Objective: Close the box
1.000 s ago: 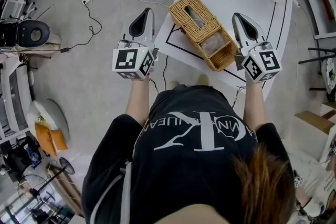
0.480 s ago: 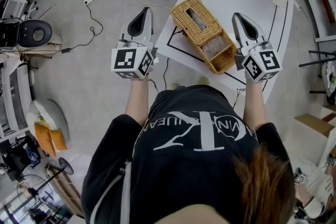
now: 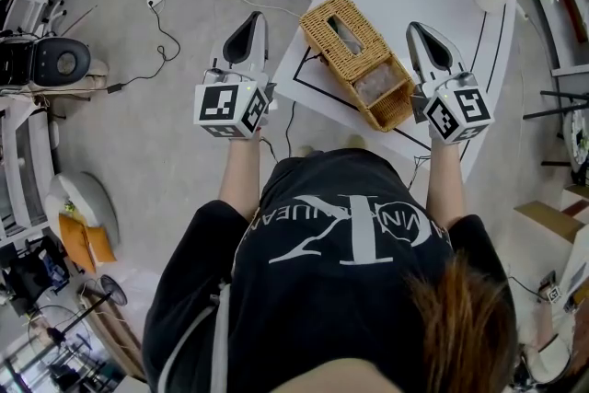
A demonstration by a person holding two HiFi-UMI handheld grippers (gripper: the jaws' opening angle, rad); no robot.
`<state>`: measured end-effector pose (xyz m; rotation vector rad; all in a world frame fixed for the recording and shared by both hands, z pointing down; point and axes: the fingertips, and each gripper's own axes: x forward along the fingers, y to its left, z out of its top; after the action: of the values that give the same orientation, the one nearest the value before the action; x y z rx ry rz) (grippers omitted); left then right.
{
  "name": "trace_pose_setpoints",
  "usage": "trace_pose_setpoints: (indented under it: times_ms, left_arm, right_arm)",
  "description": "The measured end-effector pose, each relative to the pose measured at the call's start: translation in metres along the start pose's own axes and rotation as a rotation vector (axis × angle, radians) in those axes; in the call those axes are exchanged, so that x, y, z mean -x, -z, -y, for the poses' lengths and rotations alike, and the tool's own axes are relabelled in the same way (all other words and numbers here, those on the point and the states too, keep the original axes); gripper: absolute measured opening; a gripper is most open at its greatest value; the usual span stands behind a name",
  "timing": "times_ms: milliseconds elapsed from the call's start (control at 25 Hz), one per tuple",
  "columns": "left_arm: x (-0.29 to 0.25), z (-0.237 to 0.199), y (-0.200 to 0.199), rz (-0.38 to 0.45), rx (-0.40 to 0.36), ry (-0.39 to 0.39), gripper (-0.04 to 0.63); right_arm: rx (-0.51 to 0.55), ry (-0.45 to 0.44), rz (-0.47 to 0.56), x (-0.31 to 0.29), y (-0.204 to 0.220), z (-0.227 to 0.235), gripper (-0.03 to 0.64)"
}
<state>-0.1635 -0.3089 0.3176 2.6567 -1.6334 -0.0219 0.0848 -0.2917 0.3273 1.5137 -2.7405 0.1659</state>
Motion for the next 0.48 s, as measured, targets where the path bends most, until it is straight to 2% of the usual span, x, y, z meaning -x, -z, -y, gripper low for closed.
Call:
trace_pose_setpoints:
  times_ms: [480]
  left_arm:
    - [0.0031, 0.0009, 0.0013, -0.001, 0.008, -0.004, 0.011]
  right_arm:
    - [0.008, -0.016, -0.007, 0.002, 0.0017, -0.0039, -0.002]
